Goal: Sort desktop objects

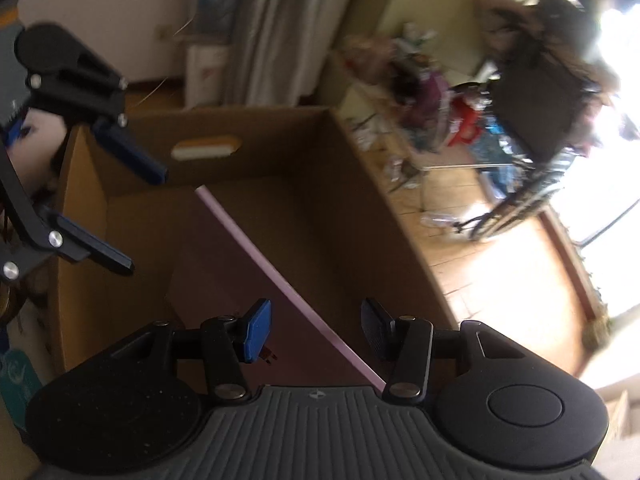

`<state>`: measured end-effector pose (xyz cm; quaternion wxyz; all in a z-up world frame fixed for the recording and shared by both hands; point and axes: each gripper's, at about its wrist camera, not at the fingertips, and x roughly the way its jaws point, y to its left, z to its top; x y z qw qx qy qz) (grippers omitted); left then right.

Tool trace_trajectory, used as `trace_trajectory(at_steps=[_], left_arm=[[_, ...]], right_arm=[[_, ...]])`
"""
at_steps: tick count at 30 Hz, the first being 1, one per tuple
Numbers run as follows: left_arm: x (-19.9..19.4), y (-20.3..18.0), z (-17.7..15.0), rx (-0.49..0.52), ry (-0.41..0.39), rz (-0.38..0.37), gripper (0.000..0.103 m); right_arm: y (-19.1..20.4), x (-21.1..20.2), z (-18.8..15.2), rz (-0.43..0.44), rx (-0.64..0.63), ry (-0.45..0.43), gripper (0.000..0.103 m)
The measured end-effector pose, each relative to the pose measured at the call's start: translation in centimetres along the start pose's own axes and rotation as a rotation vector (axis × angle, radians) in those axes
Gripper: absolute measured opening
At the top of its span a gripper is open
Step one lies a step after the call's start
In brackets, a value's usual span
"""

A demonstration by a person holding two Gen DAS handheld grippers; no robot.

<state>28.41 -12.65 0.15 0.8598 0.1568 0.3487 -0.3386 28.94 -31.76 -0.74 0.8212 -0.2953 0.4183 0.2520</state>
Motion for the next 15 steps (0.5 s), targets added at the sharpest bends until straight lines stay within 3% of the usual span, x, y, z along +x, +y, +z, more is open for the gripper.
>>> trace_trajectory(at_steps=[3,10,15], left_arm=[[0.1,0.4,-0.2,-0.01,0.004,-0.001,0.056],[0.0,0.3,-0.6,-0.017,-0.004,-0.001,0.056],[-0.2,-0.3,-0.7,-0.009,-0.029,0.003,0.056]], right_arm=[[0.2,1.4,0.3,0.009,-0.014,0.046,0.04],[2.6,-0.2,-0.9,-0.044,-0.058,0.036,0.014],[4.4,-0.7,-1.4,-0.162,-0.117,0.006,0.01]])
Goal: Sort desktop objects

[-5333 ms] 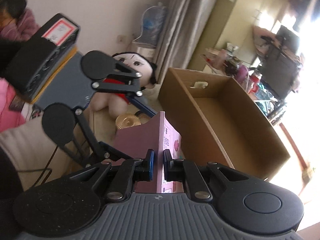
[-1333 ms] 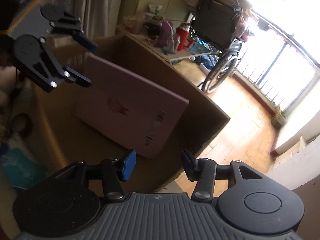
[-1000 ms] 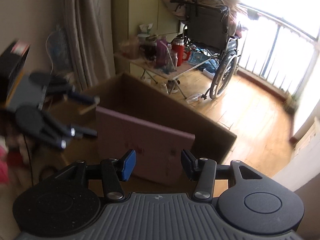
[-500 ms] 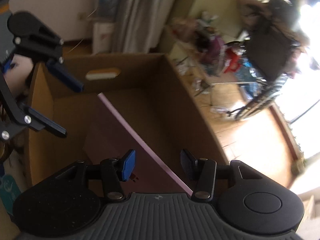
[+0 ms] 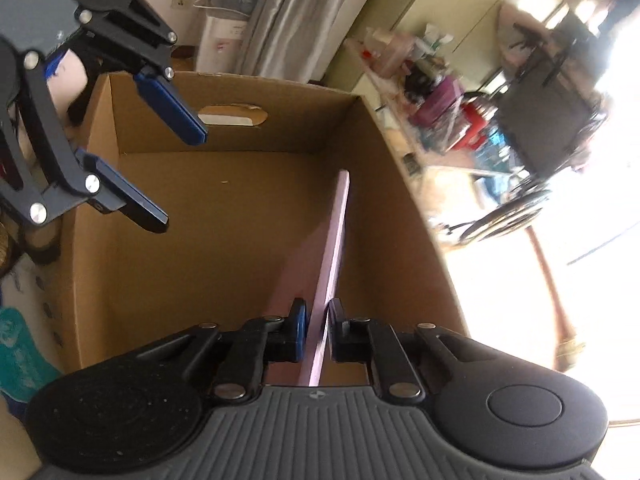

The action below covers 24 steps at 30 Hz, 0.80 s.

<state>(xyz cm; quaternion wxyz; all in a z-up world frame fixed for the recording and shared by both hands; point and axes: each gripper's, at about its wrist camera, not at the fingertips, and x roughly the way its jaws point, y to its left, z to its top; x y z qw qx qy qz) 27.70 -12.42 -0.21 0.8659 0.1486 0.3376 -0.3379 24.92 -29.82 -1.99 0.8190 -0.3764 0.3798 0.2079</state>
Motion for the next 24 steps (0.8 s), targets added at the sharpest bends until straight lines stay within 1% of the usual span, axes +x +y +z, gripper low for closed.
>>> trace_trajectory(at_steps=[5,7,10,11,13,16,20,21,23,24], left_arm=[[-0.4,-0.2,-0.1,-0.009,-0.015,-0.002,0.056],[-0.5,-0.2,0.0,-0.016,-0.019,-0.002,0.056],[-0.5,0.0,-0.1,-0.023,-0.018,0.0,0.056],[-0.4,0.0,0.0,-0.026,-0.017,0.0,0.056],[-0.3,0.2,-0.1,-0.031,-0.012,0.002,0.056],[-0.1,0.3,-0.2,-0.036,-0.006,-0.006,0.056],[0.4,0.5,-0.3,-0.047,0.012,-0.005,0.056],[0.5,0.6,-0.3,-0.053,0.016,-0.005,0.056],[0.6,0.7,-0.4,-0.068,0.024,-0.008,0.056],[0.7,0.8,-0.5,-0.075,0.028,-0.014,0.056]], right_arm=[[1.2,0.6,0.1,-0.145,-0.128,-0.013,0.009],[2.0,1.0,-0.1,-0.198,-0.2,-0.02,0.009],[3.7,1.8,-0.8,-0.212,-0.295,-0.014,0.009],[4.4,2.1,-1.2,-0.197,-0.324,-0.004,0.009],[5.2,2.6,-1.7,-0.149,-0.334,0.03,0.009],[5.4,2.8,-1.9,-0.058,-0.29,0.053,0.012],[4.0,3.6,-1.5,0.071,-0.124,0.128,0.018],[3.6,4.0,-1.5,0.111,-0.084,0.158,0.021],[3.2,4.7,-1.8,0.181,-0.019,0.208,0.021],[3.2,5.1,-1.9,0.202,0.007,0.23,0.021]])
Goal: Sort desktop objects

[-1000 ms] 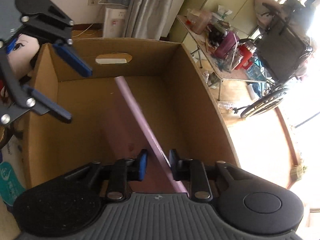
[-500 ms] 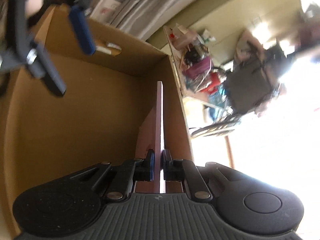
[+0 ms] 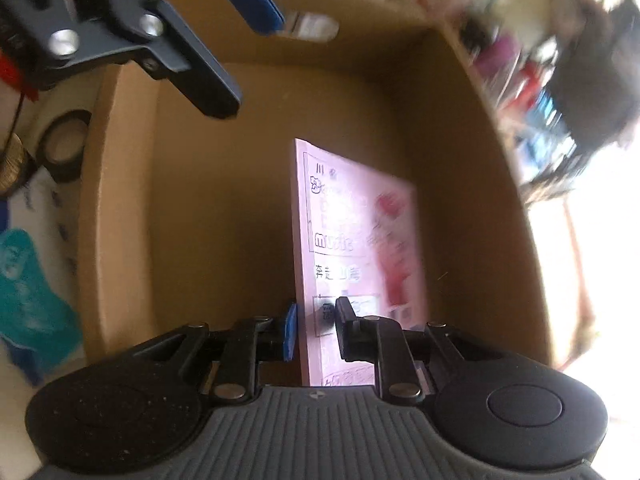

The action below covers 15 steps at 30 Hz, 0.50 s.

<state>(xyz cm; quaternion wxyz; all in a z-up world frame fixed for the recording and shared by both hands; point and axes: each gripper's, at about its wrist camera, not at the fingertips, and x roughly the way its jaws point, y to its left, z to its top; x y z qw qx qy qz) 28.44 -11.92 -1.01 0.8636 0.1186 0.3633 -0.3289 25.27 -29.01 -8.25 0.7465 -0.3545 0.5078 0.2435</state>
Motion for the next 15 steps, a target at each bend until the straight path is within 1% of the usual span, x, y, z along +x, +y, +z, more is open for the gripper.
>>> trace_trajectory(at_steps=[1,5,8,13,14,15], left_arm=[[0.0,0.1,-0.1,-0.005,0.002,-0.003,0.056],[0.2,0.3,-0.2,-0.017,0.007,-0.008,0.056],[0.0,0.3,-0.4,-0.024,0.004,-0.014,0.056],[0.2,0.5,-0.5,-0.03,0.005,-0.018,0.056],[0.2,0.5,-0.5,-0.032,0.006,-0.017,0.056],[0.2,0.6,-0.4,-0.034,0.007,-0.017,0.056]], right_arm=[[0.0,0.4,0.0,0.004,0.012,0.016,0.022],[0.0,2.3,-0.3,-0.036,0.028,0.084,0.021],[-0.4,3.1,-0.3,-0.07,0.058,0.112,0.021],[-2.1,3.4,-0.1,-0.083,0.139,0.119,0.02],[-2.3,3.2,0.1,-0.07,0.158,0.111,0.02],[-2.5,2.8,0.2,-0.04,0.177,0.093,0.021]])
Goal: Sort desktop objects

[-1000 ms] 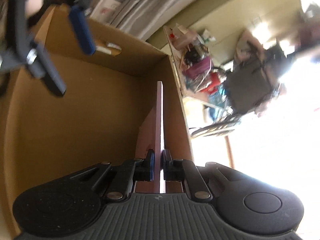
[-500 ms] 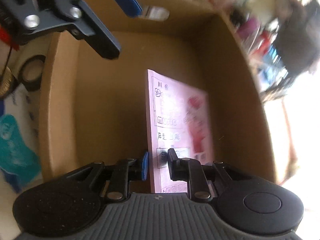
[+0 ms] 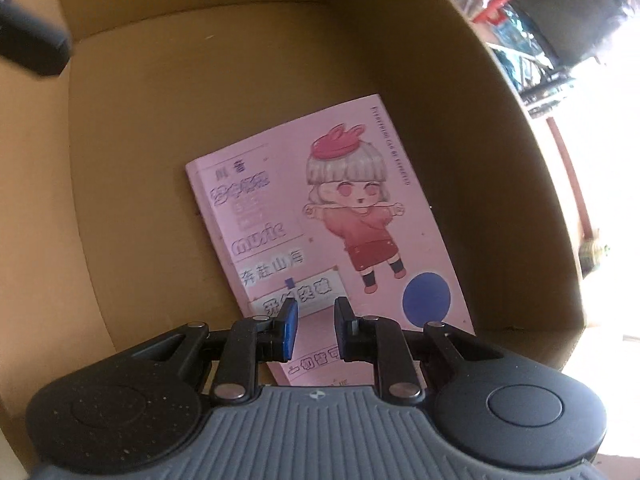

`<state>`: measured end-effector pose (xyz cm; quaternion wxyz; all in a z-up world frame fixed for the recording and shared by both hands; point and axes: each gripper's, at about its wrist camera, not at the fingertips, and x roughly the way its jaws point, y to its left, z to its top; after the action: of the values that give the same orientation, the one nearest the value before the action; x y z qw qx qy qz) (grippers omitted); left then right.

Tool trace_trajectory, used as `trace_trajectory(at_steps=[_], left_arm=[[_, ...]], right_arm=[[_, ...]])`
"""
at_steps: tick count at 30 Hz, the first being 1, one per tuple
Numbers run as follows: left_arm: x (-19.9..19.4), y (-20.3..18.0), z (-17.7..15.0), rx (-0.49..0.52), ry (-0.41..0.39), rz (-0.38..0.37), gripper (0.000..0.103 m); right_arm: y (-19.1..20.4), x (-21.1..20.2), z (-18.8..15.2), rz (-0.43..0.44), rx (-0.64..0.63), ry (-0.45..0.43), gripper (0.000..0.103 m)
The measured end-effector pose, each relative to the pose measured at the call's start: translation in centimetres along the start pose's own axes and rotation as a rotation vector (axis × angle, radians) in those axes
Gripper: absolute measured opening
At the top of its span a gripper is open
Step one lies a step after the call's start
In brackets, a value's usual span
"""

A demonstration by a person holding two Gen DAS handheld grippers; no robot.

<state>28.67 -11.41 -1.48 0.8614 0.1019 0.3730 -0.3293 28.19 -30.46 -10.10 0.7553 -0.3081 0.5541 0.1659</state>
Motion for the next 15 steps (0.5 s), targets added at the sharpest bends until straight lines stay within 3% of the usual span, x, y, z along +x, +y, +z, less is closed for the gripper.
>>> trace_trajectory(at_steps=[3,6,8,11,14,15], left_arm=[[-0.3,0.2,0.0,-0.013,-0.004,-0.002,0.058],[-0.8,0.3,0.1,-0.037,-0.009,-0.002,0.064],[-1.3,0.4,0.0,-0.061,-0.013,-0.001,0.07],[-2.4,0.2,0.0,-0.085,-0.034,-0.009,0.071],[-3.7,-0.4,-0.3,-0.102,-0.054,0.007,0.075],[-4.1,-0.6,-0.4,-0.108,-0.055,0.015,0.084]], right_arm=[[-0.4,-2.0,-0.1,0.177,0.019,-0.037,0.021],[0.6,-1.9,-0.2,0.313,0.008,0.018,0.022],[0.6,-0.8,-0.2,0.337,0.044,0.074,0.022],[0.0,0.9,-0.1,0.286,0.103,0.151,0.022],[-1.1,0.5,0.1,0.301,0.186,0.135,0.022],[-1.2,0.4,0.1,0.289,0.204,0.132,0.022]])
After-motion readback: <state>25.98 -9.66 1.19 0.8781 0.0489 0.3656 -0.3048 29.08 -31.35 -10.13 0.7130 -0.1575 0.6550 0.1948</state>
